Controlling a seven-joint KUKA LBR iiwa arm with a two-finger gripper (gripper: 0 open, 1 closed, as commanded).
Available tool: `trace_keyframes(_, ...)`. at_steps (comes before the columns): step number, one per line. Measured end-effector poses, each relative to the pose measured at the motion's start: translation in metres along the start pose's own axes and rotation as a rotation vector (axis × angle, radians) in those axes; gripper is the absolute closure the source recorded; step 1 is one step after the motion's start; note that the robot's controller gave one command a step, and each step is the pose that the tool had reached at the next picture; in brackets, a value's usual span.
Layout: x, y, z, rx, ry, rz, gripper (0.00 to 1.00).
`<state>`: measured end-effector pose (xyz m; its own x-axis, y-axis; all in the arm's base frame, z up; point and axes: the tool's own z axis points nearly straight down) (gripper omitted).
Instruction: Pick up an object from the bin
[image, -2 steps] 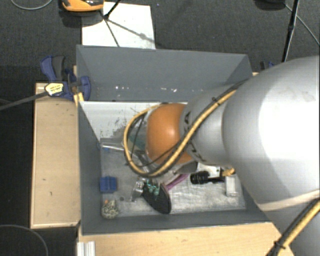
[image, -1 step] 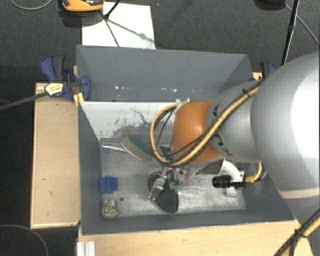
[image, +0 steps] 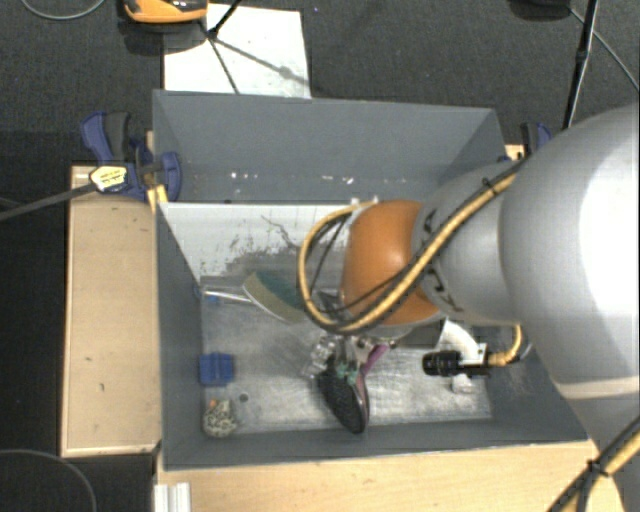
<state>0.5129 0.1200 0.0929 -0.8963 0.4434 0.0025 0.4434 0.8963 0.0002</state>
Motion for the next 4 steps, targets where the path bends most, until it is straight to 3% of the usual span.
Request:
trace_keyframes(1,0.0,-0.001,0.0,0.001,0.0,0.004,0.0)
trace_keyframes(2,-0.01,-0.069,0.009,0.003,-0.001,0.092,0.0)
trace_keyframes(3,-0.009,-0.063,0.007,-0.003,-0.001,0.09,1.0)
trace_keyframes(4,-0.008,-0.084,-0.17,-0.005,-0.01,0.094,1.0)
